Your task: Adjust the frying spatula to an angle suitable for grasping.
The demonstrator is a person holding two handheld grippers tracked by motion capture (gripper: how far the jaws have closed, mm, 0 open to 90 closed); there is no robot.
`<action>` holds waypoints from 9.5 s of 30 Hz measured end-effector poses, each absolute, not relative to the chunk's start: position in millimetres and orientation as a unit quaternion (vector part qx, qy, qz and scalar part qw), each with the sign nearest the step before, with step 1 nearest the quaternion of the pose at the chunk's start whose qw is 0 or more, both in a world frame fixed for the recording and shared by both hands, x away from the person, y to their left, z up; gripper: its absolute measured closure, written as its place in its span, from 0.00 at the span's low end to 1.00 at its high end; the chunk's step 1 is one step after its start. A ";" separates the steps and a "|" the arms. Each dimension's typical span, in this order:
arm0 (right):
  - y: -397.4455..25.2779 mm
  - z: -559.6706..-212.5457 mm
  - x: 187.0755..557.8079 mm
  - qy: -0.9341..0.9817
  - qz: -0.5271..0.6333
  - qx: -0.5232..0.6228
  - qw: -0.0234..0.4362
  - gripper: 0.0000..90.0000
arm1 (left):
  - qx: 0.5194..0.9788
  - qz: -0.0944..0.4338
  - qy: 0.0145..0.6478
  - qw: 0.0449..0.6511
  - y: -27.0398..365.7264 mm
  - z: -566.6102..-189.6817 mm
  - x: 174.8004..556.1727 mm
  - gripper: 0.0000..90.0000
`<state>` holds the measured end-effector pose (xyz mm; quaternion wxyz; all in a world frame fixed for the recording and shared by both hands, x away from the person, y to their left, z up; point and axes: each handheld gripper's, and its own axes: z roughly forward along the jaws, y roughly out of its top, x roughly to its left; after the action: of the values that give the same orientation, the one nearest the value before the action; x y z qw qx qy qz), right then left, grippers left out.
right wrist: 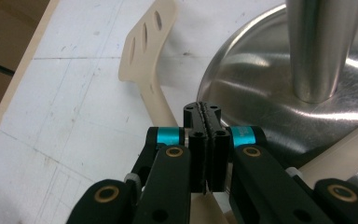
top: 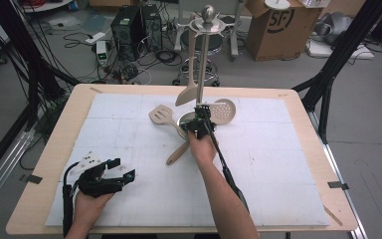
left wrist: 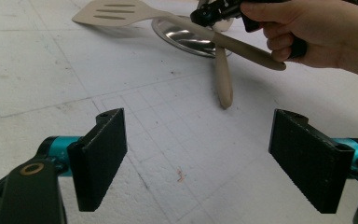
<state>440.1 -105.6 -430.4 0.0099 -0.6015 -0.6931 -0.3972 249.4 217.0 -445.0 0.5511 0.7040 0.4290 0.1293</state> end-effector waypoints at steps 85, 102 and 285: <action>-21.8 -436.4 345.3 -0.848 -0.328 -0.408 0.080 1.00 | 0.704 0.134 0.430 0.549 217.8 -443.7 247.9 0.22; -39.3 -440.7 319.0 -0.854 -0.327 -0.378 0.146 1.00 | 0.699 0.142 0.423 0.559 218.1 -440.4 244.1 0.23; -286.9 -418.7 240.4 -0.676 -0.572 -0.460 -0.071 0.34 | 0.702 0.106 0.410 0.572 210.6 -437.6 249.9 0.25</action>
<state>240.4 -286.9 -418.7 -0.0709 -0.4601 -0.6757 -0.5717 249.9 210.6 -437.6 0.5725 0.7020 0.4102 0.1057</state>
